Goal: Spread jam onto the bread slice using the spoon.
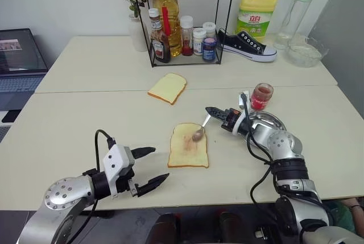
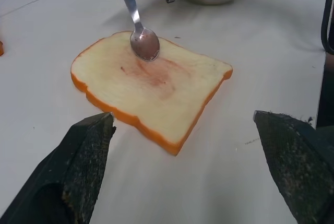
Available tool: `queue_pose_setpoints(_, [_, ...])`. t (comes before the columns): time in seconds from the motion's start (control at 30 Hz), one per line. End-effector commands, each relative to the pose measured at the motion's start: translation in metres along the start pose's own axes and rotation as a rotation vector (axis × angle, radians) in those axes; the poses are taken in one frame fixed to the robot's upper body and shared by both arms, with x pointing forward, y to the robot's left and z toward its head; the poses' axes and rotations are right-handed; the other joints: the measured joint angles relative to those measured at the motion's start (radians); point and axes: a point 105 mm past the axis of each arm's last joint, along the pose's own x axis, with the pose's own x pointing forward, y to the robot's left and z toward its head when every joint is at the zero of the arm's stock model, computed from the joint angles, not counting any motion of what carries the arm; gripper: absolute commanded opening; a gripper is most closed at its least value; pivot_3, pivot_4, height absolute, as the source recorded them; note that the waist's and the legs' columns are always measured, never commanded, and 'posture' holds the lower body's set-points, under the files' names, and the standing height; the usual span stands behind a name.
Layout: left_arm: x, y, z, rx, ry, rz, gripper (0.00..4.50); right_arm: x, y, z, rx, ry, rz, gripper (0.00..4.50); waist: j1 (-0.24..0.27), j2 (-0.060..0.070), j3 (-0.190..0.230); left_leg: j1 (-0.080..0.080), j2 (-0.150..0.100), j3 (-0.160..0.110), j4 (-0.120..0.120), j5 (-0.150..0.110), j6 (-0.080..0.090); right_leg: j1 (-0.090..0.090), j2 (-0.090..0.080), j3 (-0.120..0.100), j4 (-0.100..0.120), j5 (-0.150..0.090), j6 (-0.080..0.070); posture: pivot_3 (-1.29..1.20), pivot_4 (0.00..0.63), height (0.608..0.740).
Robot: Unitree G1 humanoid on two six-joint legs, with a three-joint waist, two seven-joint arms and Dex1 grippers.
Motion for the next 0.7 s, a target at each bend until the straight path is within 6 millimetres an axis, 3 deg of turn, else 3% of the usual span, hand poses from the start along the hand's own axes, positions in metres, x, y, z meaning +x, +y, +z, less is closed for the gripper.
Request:
queue_pose_setpoints(0.03, [0.001,-0.001,0.007,0.028,-0.023,-0.013,4.5,-0.002,0.039,0.008,0.024,0.003,0.173,0.02,0.0,0.0,0.0,0.0,0.0,0.0,0.0,0.0,0.0,0.0,0.0,0.0,0.0,0.0,0.0,0.0,0.15,0.74])
queue_pose_setpoints(0.13, [0.001,0.0,0.007,0.029,-0.023,-0.013,4.5,-0.004,0.049,-0.006,0.016,0.075,0.22,0.02,0.0,0.0,0.0,-0.001,0.0,0.0,0.0,0.0,0.0,0.0,0.0,0.0,0.0,0.0,0.0,0.0,0.15,0.74])
queue_pose_setpoints(0.27, [0.002,-0.002,0.008,0.027,-0.027,-0.01,4.5,0.006,0.017,-0.031,-0.039,0.128,0.086,0.02,0.0,0.0,0.0,0.0,0.0,0.0,0.0,0.0,0.0,0.0,0.0,0.0,0.0,0.0,0.0,0.0,0.15,0.74])
queue_pose_setpoints(0.37, [0.002,-0.003,0.008,0.025,-0.027,-0.009,4.5,0.01,0.004,-0.034,-0.056,0.12,0.038,0.02,0.0,0.0,0.0,0.0,0.0,0.0,0.0,0.0,0.0,0.0,0.0,0.0,0.0,0.0,0.0,0.0,0.15,0.74])
queue_pose_setpoints(0.53, [0.002,-0.004,0.008,0.025,-0.027,-0.005,4.5,0.018,-0.006,-0.021,-0.068,0.036,-0.017,0.02,-0.001,0.0,0.0,0.002,0.0,0.0,0.0,0.0,0.0,0.001,0.0,0.0,0.0,0.0,0.0,0.0,0.15,0.74])
queue_pose_setpoints(0.7, [0.004,-0.004,0.008,0.024,-0.031,-0.014,4.5,0.022,0.005,0.01,0.002,-0.082,0.005,0.02,0.002,0.0,0.0,0.002,0.0,0.0,0.0,0.0,0.0,0.001,0.0,0.0,0.0,0.0,-0.001,0.0,0.15,0.74])
